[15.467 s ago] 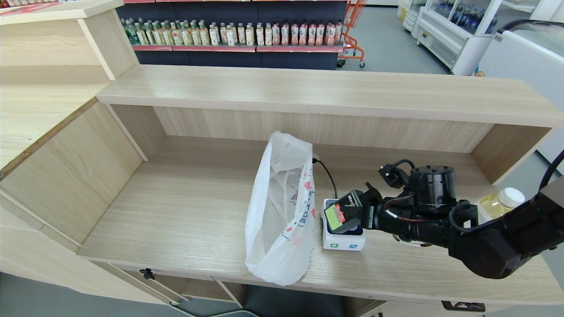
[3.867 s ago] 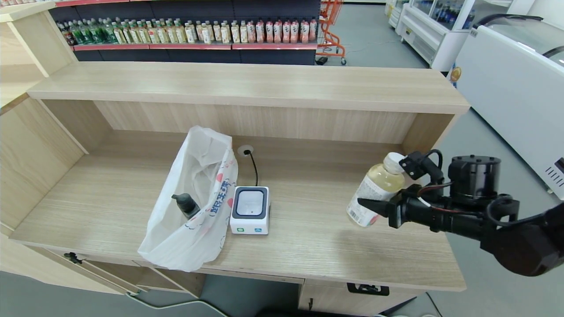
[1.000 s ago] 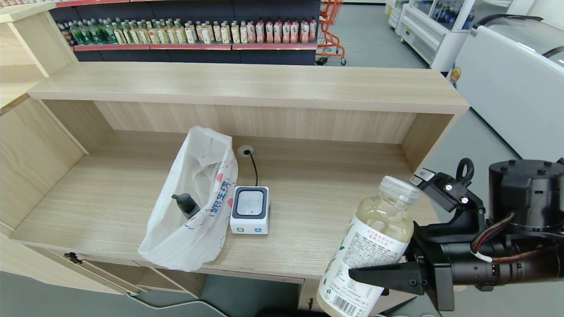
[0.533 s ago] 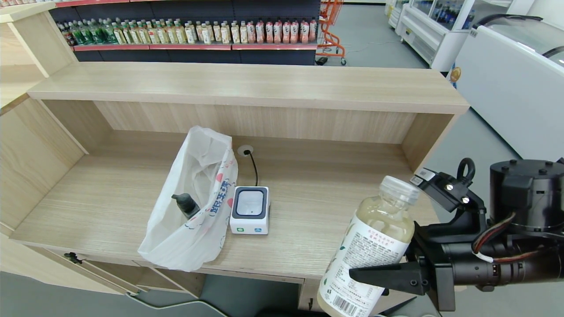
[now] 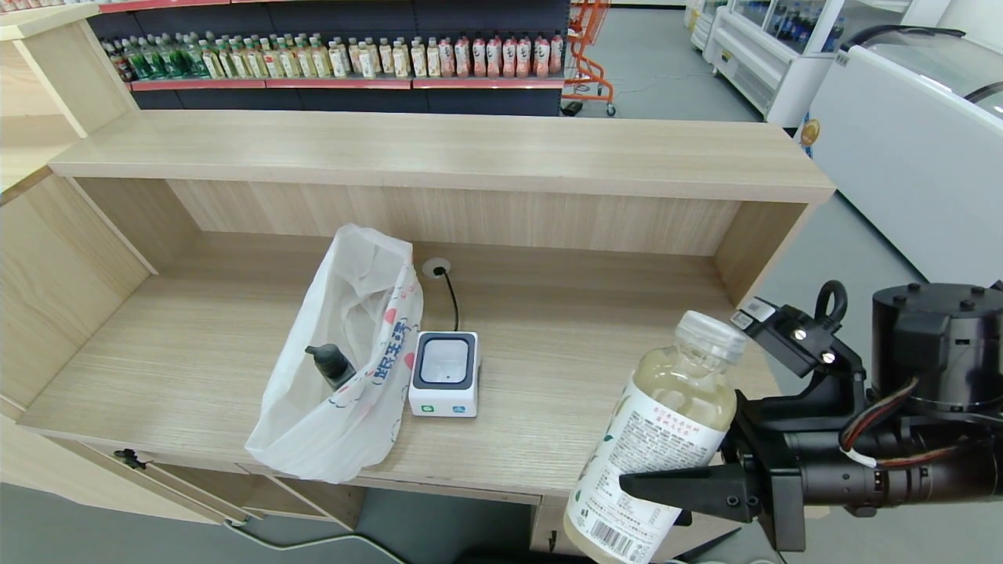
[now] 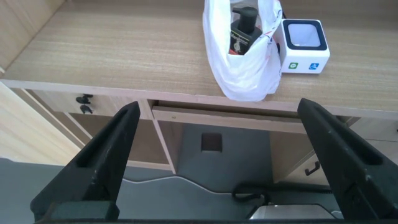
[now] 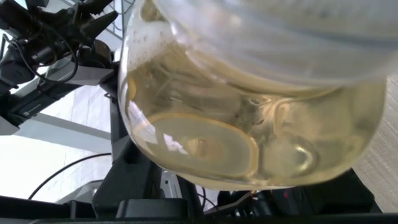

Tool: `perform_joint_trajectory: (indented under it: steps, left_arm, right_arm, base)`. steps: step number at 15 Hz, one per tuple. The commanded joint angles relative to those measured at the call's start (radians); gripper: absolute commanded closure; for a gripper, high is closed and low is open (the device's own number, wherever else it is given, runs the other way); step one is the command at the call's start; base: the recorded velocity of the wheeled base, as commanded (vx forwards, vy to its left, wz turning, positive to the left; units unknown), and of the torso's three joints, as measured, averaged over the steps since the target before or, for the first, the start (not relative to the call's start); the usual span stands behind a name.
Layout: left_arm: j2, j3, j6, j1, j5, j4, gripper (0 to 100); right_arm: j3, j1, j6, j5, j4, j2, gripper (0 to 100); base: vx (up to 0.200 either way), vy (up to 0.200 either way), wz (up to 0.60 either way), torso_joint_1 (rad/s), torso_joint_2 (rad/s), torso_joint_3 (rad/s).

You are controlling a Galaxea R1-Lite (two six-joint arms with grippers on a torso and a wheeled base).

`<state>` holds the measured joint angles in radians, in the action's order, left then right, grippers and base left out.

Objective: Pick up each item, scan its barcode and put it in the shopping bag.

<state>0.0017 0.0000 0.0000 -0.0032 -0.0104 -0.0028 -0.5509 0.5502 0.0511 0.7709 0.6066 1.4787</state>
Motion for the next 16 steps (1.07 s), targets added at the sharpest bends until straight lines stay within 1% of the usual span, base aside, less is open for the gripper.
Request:
perform_joint_trajectory:
  steps: [1, 2, 3, 4, 5, 7, 8, 9, 10, 12, 14, 16]
  left_arm:
    - [0.000, 0.000, 0.000, 0.000, 0.000, 0.000, 0]
    - [0.000, 0.000, 0.000, 0.000, 0.000, 0.000, 0]
    - [0.000, 0.000, 0.000, 0.000, 0.000, 0.000, 0]
    - [0.000, 0.000, 0.000, 0.000, 0.000, 0.000, 0]
    - [0.000, 0.000, 0.000, 0.000, 0.000, 0.000, 0]
    - [0.000, 0.000, 0.000, 0.000, 0.000, 0.000, 0]
    - [0.000, 0.000, 0.000, 0.000, 0.000, 0.000, 0]
    - [0.000, 0.000, 0.000, 0.000, 0.000, 0.000, 0]
    - [0.000, 0.000, 0.000, 0.000, 0.000, 0.000, 0]
    - [0.000, 0.000, 0.000, 0.000, 0.000, 0.000, 0]
    - [0.000, 0.000, 0.000, 0.000, 0.000, 0.000, 0]
    - [0.000, 0.000, 0.000, 0.000, 0.000, 0.000, 0]
  right_arm:
    - [-0.017, -0.016, -0.060, -0.051, 0.004, -0.005, 100]
    - [-0.066, -0.058, -0.235, -0.168, 0.005, 0.000, 100]
    - [-0.096, -0.073, -0.332, -0.239, 0.005, -0.006, 100]
    - [-0.138, -0.096, -0.453, -0.344, 0.005, -0.012, 100]
    - [-0.166, -0.113, -0.547, -0.430, 0.005, -0.018, 100]
    - [-0.169, -0.116, -0.688, -0.536, 0.015, -0.020, 100]
    - [-0.162, -0.116, -0.747, -0.567, 0.048, -0.012, 100]
    - [-0.155, -0.110, -0.783, -0.575, 0.076, -0.009, 100]
    - [-0.149, -0.107, -0.876, -0.579, 0.139, 0.011, 100]
    - [-0.139, -0.102, -0.975, -0.576, 0.197, 0.025, 100]
    - [-0.118, -0.078, -1.011, -0.579, 0.219, 0.020, 100]
    - [-0.096, -0.076, -1.079, -0.573, 0.249, 0.015, 100]
  base:
    - [0.000, 0.000, 0.00, 0.000, 0.00, 0.000]
    - [0.000, 0.000, 0.00, 0.000, 0.00, 0.000]
    - [0.000, 0.000, 0.00, 0.000, 0.00, 0.000]
    - [0.000, 0.000, 0.00, 0.000, 0.00, 0.000]
    - [0.000, 0.000, 0.00, 0.000, 0.00, 0.000]
    - [0.000, 0.000, 0.00, 0.000, 0.00, 0.000]
    - [0.000, 0.000, 0.00, 0.000, 0.00, 0.000]
    - [0.000, 0.000, 0.00, 0.000, 0.00, 0.000]
    - [0.000, 0.000, 0.00, 0.000, 0.00, 0.000]
    - [0.000, 0.000, 0.00, 0.000, 0.00, 0.000]
    - [0.000, 0.000, 0.00, 0.000, 0.00, 0.000]
    - [0.000, 0.000, 0.00, 0.000, 0.00, 0.000]
